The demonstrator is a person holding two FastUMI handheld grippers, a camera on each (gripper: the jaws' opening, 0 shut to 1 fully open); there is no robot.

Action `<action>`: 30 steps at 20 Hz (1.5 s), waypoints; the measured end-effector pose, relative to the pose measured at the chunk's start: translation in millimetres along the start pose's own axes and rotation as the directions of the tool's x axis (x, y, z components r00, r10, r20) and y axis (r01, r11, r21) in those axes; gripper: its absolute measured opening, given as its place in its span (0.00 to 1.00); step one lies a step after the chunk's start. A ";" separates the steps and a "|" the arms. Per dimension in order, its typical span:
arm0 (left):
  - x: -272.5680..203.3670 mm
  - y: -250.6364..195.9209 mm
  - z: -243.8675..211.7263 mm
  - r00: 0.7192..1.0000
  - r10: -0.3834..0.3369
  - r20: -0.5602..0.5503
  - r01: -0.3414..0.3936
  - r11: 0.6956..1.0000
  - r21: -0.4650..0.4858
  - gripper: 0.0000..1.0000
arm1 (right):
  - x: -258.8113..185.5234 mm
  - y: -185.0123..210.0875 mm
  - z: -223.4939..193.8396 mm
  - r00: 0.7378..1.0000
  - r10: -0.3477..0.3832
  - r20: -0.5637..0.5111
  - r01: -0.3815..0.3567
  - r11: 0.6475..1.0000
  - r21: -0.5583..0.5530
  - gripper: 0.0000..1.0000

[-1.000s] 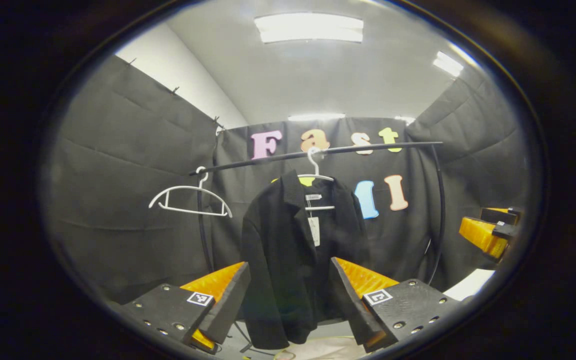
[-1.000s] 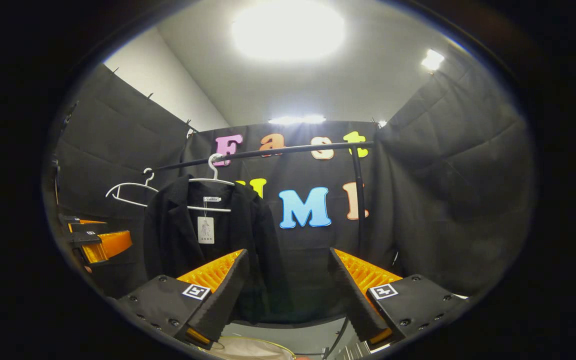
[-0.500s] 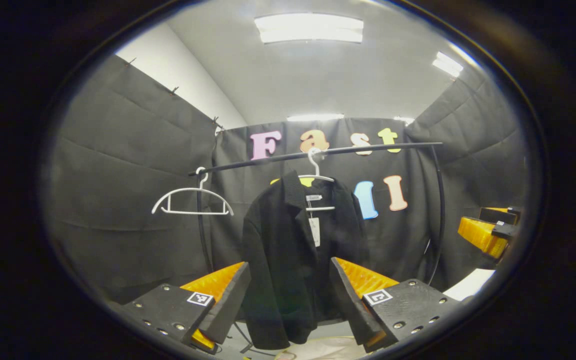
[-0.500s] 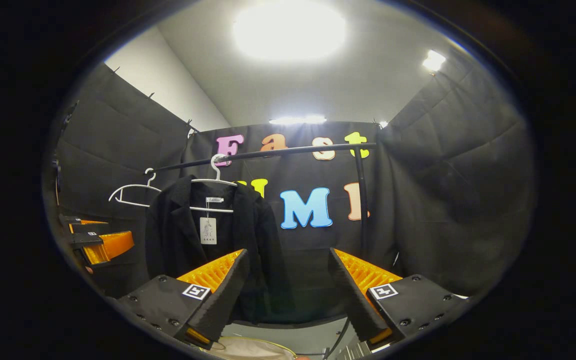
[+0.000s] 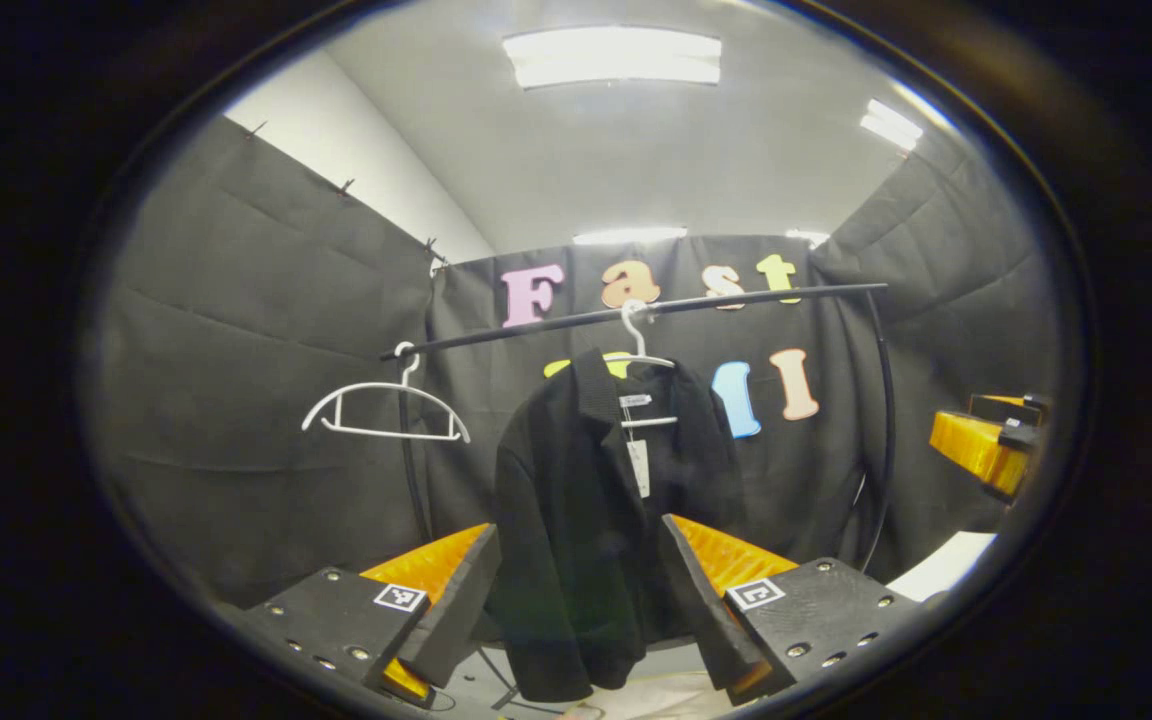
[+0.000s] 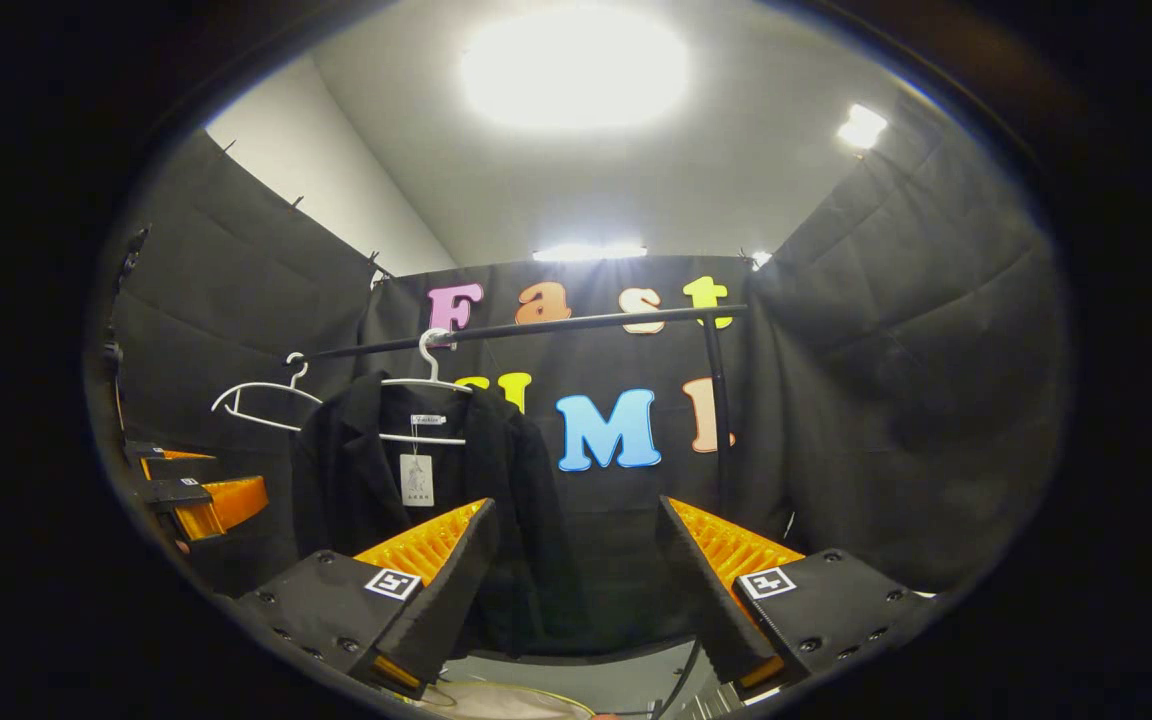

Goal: Grasp the clothes on the hanger with both hands and then place them into the laundry hamper below.

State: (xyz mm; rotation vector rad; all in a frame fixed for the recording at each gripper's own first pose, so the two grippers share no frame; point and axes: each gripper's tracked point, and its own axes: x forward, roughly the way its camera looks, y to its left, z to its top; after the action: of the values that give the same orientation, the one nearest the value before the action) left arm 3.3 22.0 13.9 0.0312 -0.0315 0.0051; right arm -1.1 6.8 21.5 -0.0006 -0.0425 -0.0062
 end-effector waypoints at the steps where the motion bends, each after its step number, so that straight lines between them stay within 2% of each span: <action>1: 0.8 2.5 -1.3 1.000 0.004 0.000 -0.004 1.000 -0.005 0.94 | 1.5 1.0 -1.3 1.000 0.000 -0.005 0.000 1.000 -0.004 0.99; 6: 2.3 12.8 5.2 1.000 -0.003 0.017 0.004 1.000 -0.018 0.94 | 6.3 16.7 -6.1 1.000 0.009 -0.027 -0.009 1.000 0.001 0.99; 7: 4.1 14.1 6.1 1.000 -0.008 0.022 0.009 1.000 -0.022 0.94 | 8.6 21.1 -6.5 0.999 0.009 -0.031 -0.009 1.000 -0.001 0.96; 9: 7.7 19.8 6.4 1.000 -0.018 0.021 0.019 0.999 -0.032 0.93 | 14.8 29.0 -7.4 0.999 0.010 -0.036 -0.010 1.000 0.002 0.99; 14: 18.1 28.6 3.3 1.000 -0.016 0.017 0.017 0.999 -0.044 0.94 | 38.8 50.1 -13.5 0.998 0.046 -0.043 -0.046 0.999 -0.001 0.96; 15: 22.8 26.3 5.0 1.000 -0.018 0.023 0.019 0.999 -0.044 0.94 | 45.3 53.4 -13.1 0.998 0.057 -0.041 -0.057 0.998 0.002 0.99; 17: 33.3 19.1 5.9 0.999 -0.017 0.033 0.018 0.999 -0.048 0.94 | 60.2 59.7 -10.9 0.996 0.084 -0.026 -0.084 0.996 0.005 0.96; 18: 38.9 17.1 5.4 0.999 -0.009 0.036 0.010 0.999 -0.047 0.93 | 70.1 62.1 -10.3 0.995 0.101 -0.017 -0.101 0.995 0.007 0.99; 19: 44.9 14.1 6.5 0.999 0.003 0.041 -0.001 0.999 -0.051 0.94 | 79.4 65.7 -10.4 0.993 0.122 -0.012 -0.121 0.993 0.011 0.96; 21: 60.9 3.4 7.0 0.999 0.012 0.040 -0.009 0.998 -0.065 0.94 | 97.0 69.6 -12.8 0.987 0.158 -0.018 -0.157 0.987 0.014 0.99; 24: 80.8 -16.1 15.5 0.998 0.008 0.062 -0.005 0.999 -0.053 0.94 | 122.7 65.5 -11.6 0.984 0.178 -0.012 -0.178 0.984 -0.011 0.99; 25: 88.3 -21.0 15.8 0.998 0.010 0.062 -0.007 0.999 -0.047 0.93 | 131.1 66.1 -13.3 0.982 0.188 -0.018 -0.188 0.982 -0.013 0.96; 26: 96.2 -26.7 15.8 0.998 0.010 0.065 -0.007 0.999 -0.047 0.94 | 139.5 68.7 -15.7 0.979 0.201 -0.023 -0.202 0.979 -0.010 0.99; 29: 120.2 -34.8 12.4 0.998 0.027 0.055 -0.025 0.999 -0.035 0.94 | 164.0 70.8 -18.7 0.973 0.228 -0.026 -0.228 0.974 0.004 0.96; 30: 128.3 -38.1 9.5 0.999 0.029 0.046 -0.028 0.999 -0.033 0.94 | 172.1 72.8 -19.3 0.971 0.237 -0.022 -0.237 0.972 0.004 0.99</action>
State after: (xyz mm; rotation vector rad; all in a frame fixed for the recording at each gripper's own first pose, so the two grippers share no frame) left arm 131.4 -15.8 26.3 -0.0019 -0.0787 0.0323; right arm 172.2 78.6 9.5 -0.0045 -0.0199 0.2330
